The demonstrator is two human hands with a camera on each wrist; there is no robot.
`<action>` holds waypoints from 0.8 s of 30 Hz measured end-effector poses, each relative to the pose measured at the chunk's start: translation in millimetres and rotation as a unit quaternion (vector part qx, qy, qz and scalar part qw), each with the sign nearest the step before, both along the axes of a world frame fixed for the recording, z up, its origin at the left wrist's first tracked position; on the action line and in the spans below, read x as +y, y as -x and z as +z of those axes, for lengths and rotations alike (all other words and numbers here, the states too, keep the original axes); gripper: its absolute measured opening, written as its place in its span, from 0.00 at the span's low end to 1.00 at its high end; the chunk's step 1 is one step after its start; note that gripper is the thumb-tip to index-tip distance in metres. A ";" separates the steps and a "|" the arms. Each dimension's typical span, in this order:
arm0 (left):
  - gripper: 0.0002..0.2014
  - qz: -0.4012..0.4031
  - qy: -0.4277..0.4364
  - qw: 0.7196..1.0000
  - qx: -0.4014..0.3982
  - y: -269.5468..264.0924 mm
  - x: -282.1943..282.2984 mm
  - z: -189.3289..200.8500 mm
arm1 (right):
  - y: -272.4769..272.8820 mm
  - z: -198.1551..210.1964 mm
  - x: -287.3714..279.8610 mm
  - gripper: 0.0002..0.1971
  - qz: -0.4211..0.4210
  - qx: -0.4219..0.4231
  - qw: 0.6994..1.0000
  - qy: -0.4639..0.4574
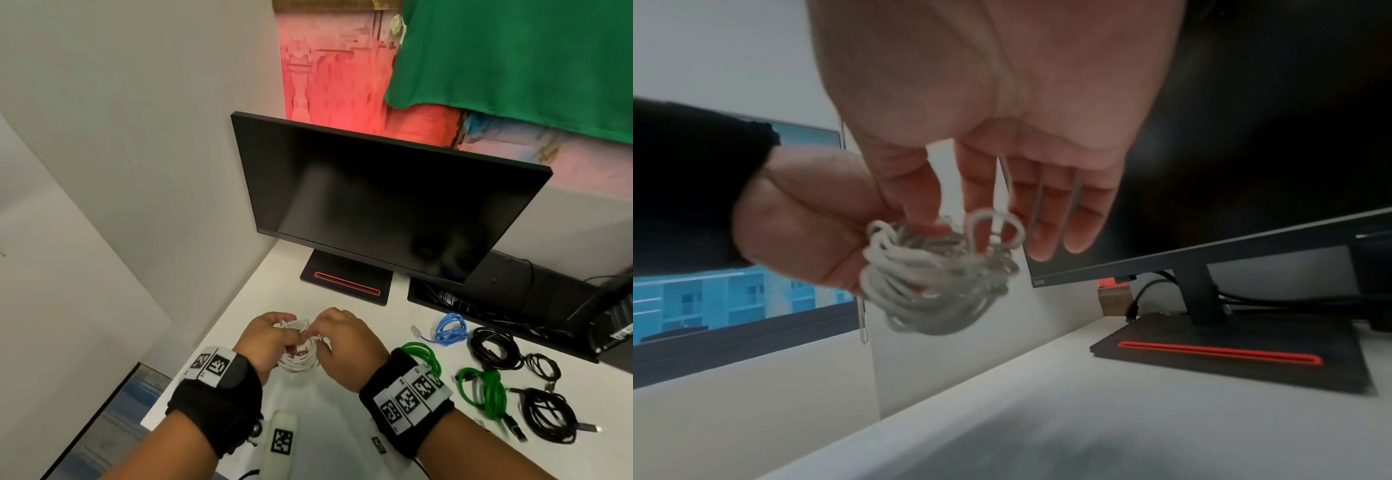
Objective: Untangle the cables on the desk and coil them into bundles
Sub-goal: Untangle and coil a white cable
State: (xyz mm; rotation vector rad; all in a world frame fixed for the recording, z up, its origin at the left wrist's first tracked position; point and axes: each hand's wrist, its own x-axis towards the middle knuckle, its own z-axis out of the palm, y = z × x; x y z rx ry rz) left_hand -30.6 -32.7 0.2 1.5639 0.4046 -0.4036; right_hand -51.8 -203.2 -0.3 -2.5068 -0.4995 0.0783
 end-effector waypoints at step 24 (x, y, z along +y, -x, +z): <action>0.04 -0.033 -0.097 0.989 -0.105 3.6 -0.6 -12.3 | 7.7 -9.9 -2.9 0.17 -0.051 -0.008 0.999 0.002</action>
